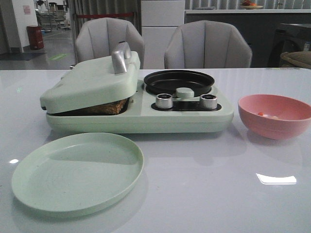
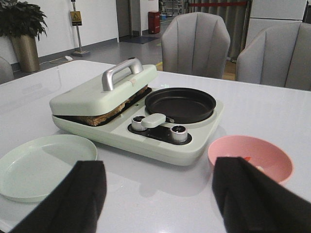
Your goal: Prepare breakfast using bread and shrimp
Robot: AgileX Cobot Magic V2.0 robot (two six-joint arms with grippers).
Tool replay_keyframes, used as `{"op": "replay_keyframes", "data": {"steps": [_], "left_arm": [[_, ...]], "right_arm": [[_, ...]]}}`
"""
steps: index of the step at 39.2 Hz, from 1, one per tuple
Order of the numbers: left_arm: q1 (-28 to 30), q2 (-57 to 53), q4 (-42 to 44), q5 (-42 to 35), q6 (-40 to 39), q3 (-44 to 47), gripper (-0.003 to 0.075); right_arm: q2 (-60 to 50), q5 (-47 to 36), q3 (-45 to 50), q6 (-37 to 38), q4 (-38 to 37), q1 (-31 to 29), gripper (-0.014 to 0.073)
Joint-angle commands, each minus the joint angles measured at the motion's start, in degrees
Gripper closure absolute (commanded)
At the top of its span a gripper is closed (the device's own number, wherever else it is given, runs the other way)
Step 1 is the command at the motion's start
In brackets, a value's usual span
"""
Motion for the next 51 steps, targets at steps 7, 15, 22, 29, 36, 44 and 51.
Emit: {"op": "replay_keyframes", "data": {"steps": [7,15,22,29,36,44,51], "left_arm": [[-0.38,0.65,-0.52,-4.82,-0.56,-1.35,0.0607],[-0.38,0.65,-0.52,-4.82,-0.56,-1.35,0.0607],[-0.38,0.65,-0.52,-4.82,-0.56,-1.35,0.0607],[-0.38,0.65,-0.52,-4.82,-0.56,-1.35,0.0607],[-0.38,0.65,-0.52,-4.82,-0.56,-1.35,0.0607],[-0.38,0.65,-0.52,-4.82,-0.56,-1.35,0.0607],[-0.38,0.65,-0.52,-4.82,-0.56,-1.35,0.0607]], "right_arm": [[2.47,-6.09,-1.64,-0.1,-0.99,-0.16,0.0033],[12.62,-5.27,-7.06,-0.1,-1.02,-0.16,0.0033],[21.9,-4.55,-14.63,-0.1,-1.02,-0.16,0.0033],[27.23,-4.94,-19.4,-0.1,-1.09,-0.16,0.0033],[32.88,-4.54,-22.71,-0.1,-1.39,-0.16,0.0033],[46.06,0.48,-28.57,-0.04,-1.34,-4.06,0.0033],[54.29,0.43,-31.99,0.02,2.58,-12.35,0.0033]]}}
